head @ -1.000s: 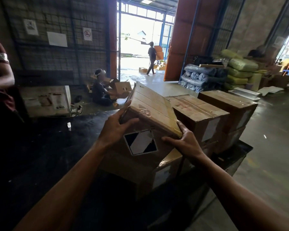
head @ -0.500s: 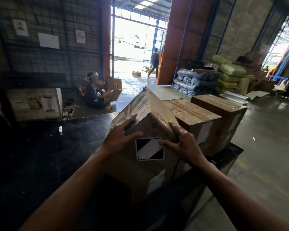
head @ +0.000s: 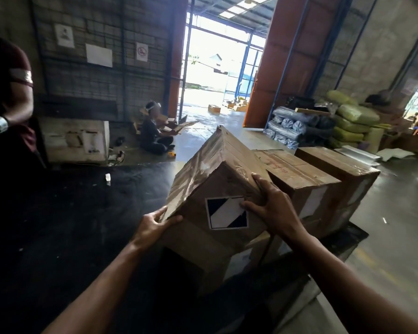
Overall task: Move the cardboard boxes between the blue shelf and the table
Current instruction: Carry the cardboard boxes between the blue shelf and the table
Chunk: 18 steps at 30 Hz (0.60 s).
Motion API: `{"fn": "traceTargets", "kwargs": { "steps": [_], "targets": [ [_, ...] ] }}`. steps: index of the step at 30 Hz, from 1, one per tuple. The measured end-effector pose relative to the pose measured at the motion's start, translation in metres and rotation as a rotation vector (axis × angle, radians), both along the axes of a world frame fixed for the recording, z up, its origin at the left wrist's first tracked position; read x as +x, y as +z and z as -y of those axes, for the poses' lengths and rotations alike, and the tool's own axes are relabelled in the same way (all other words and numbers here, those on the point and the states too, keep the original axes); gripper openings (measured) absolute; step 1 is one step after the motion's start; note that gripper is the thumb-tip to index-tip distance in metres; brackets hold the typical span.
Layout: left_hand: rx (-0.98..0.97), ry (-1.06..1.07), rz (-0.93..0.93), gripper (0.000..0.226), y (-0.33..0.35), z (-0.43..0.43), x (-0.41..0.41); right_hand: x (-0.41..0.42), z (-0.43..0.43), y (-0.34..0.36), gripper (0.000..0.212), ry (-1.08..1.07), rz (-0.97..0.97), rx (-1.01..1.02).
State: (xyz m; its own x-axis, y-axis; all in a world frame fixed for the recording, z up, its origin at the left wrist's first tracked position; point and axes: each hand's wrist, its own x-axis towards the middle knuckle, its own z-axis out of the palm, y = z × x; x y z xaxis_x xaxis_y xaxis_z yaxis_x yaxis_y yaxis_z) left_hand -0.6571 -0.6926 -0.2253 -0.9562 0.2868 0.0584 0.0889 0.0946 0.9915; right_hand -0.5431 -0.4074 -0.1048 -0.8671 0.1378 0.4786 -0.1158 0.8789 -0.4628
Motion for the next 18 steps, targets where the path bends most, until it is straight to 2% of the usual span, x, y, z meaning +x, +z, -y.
{"fn": "traceTargets", "kwargs": {
  "steps": [4, 7, 9, 10, 13, 16, 18],
  "targets": [
    [0.038, 0.063, -0.063, 0.126, 0.006, 0.008, 0.013, 0.004, 0.000, -0.001, 0.084, 0.015, -0.052, -0.054],
    [0.003, 0.161, -0.182, 0.095, 0.024, 0.012, 0.018, 0.006, -0.013, -0.010, 0.083, -0.008, -0.021, -0.185],
    [-0.015, 0.201, -0.293, 0.076, 0.037, 0.013, 0.022, 0.010, -0.023, -0.021, 0.076, -0.016, 0.028, -0.283],
    [-0.021, 0.203, -0.335, 0.074, 0.041, 0.013, 0.023, 0.012, -0.025, -0.028, 0.074, -0.017, 0.054, -0.331],
    [-0.093, 0.165, -0.408, 0.069, 0.045, 0.009, 0.033, 0.014, -0.032, -0.050, 0.088, -0.027, 0.103, -0.457],
    [-0.138, 0.162, -0.439, 0.059, 0.039, -0.004, 0.046, 0.014, -0.040, -0.066, 0.100, -0.059, 0.145, -0.464],
    [-0.112, 0.155, -0.451, 0.053, 0.030, -0.012, 0.053, 0.011, -0.051, -0.072, 0.097, -0.079, 0.154, -0.456]
  ]
}}
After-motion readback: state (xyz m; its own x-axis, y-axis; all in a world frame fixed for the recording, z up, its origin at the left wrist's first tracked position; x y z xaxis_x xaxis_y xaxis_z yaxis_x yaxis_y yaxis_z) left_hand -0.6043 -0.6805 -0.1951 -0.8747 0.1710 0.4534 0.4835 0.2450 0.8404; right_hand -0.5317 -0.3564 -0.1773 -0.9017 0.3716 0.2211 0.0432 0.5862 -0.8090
